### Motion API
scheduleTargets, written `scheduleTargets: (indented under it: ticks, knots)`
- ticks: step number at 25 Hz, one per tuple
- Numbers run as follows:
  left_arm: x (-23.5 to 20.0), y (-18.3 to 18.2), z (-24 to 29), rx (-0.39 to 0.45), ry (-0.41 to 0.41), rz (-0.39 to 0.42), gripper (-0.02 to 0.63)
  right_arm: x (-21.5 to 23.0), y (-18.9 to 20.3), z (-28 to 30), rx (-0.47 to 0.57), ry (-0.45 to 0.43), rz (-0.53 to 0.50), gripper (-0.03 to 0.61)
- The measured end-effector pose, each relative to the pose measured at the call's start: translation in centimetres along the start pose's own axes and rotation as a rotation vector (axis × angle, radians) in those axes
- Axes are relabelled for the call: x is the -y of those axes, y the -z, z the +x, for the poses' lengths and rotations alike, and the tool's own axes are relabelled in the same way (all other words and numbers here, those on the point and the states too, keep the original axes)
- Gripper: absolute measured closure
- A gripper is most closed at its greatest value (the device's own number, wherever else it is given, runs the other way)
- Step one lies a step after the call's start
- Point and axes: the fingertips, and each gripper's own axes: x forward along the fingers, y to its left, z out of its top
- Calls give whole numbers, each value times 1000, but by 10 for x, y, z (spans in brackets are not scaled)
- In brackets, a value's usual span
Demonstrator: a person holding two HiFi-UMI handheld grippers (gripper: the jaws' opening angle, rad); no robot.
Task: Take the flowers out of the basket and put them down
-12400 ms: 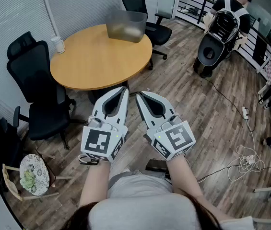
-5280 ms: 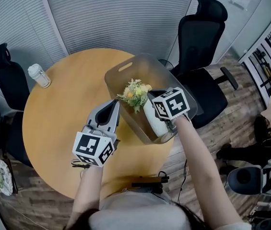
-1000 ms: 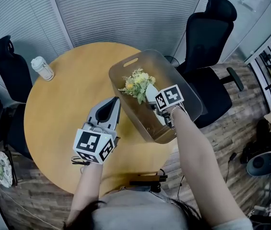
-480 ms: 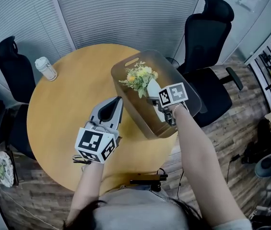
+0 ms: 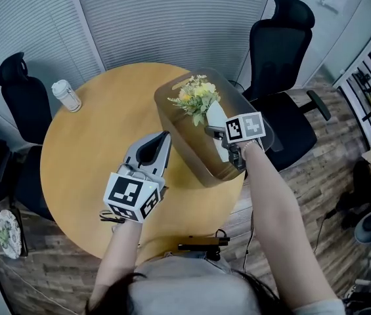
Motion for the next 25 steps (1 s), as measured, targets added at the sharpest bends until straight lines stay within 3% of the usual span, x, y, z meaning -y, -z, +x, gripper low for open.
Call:
scheduleTargets:
  ticks: [25]
  knots:
    - [8, -16, -34, 29, 17, 37, 609, -37, -57, -49, 402, 7, -51, 204]
